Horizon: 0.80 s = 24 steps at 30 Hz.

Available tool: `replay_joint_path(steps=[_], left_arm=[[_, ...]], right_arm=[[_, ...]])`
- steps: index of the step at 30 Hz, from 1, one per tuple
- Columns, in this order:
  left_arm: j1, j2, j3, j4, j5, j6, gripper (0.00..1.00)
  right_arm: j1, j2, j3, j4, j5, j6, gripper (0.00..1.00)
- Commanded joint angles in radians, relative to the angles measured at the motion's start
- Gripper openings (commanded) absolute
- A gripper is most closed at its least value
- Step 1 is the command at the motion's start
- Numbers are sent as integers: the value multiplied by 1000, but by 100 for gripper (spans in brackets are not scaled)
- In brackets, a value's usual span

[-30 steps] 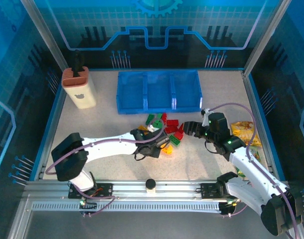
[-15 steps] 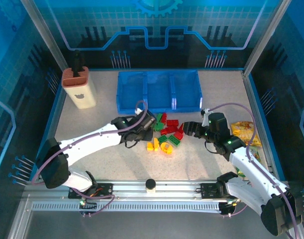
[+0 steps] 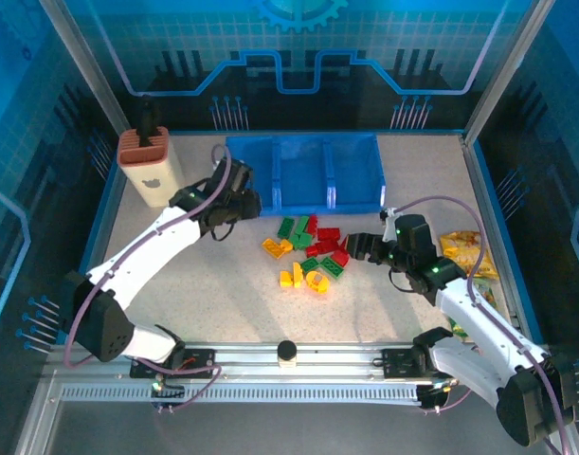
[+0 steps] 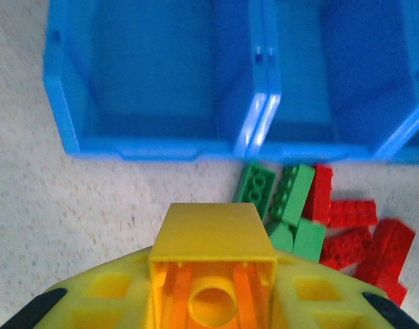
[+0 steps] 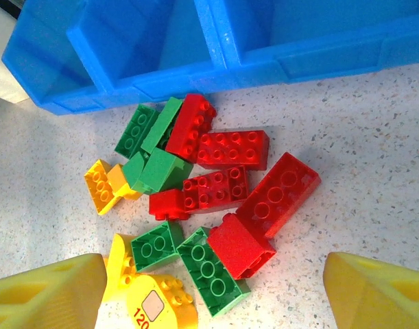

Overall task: Sort the legos into containers by color
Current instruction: Place the lego in the container.

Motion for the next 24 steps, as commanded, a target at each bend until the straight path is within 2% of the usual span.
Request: replay_joint_path(steps=[1, 11, 24], left_arm=[[45, 63, 78, -1, 28, 55, 27], [177, 288, 231, 31, 106, 69, 26], [186, 498, 377, 21, 122, 77, 30]], right_arm=[[13, -4, 1, -24, -28, -13, 84], [18, -41, -39, -71, -38, -16, 85], [40, -49, -49, -85, -45, -4, 85]])
